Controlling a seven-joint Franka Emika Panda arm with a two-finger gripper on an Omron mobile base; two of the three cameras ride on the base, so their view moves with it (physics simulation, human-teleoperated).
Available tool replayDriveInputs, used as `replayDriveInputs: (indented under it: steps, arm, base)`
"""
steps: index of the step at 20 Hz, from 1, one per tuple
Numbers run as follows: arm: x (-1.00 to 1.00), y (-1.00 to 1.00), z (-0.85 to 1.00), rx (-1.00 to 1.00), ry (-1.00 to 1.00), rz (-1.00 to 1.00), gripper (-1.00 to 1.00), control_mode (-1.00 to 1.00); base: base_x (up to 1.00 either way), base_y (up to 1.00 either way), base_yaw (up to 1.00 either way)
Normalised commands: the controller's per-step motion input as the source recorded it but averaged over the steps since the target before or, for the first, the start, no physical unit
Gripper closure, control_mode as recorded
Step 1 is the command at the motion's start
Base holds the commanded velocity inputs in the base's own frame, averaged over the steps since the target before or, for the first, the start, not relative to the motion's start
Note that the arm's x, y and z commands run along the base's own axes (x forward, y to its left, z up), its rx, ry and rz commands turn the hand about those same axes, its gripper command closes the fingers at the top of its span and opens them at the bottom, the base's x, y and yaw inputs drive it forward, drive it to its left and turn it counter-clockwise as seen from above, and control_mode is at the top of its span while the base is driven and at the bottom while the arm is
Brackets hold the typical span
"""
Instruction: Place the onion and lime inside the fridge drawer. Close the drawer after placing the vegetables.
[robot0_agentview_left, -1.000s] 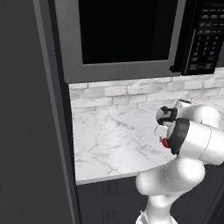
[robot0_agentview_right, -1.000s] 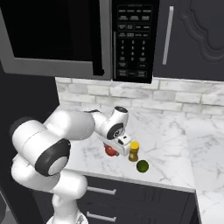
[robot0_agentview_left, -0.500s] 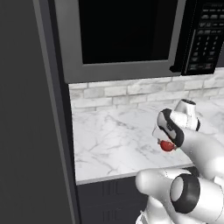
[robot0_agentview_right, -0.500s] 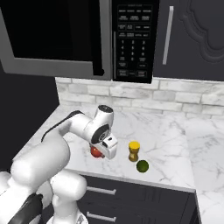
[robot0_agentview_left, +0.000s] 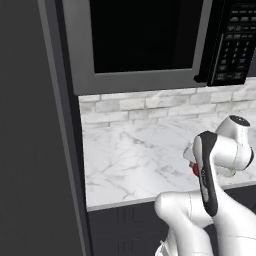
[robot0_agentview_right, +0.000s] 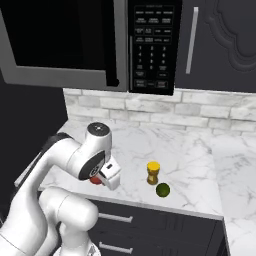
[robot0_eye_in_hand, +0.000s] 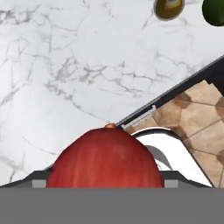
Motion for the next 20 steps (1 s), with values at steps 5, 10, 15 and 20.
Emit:
replayDriveInputs:
  steps: [5, 10, 15, 20]
  arm:
    - [-0.50, 0.24, 0.64, -0.02, -0.08, 0.00, 1.00, -1.00]
    - [-0.04, 0.46, 0.36, -0.08, 0.01, 0.01, 1.00, -1.00]
    - [0.00, 0.15, -0.01, -0.03, 0.01, 0.01, 1.00, -1.00]
    - [-0.03, 0.02, -0.01, 0.00, -0.03, 0.00, 1.00, -1.00]
  base:
    - [0.00, 0.00, 0.00]
    - [0.00, 0.00, 0.00]
    - [0.00, 0.00, 0.00]
    - [0.00, 0.00, 0.00]
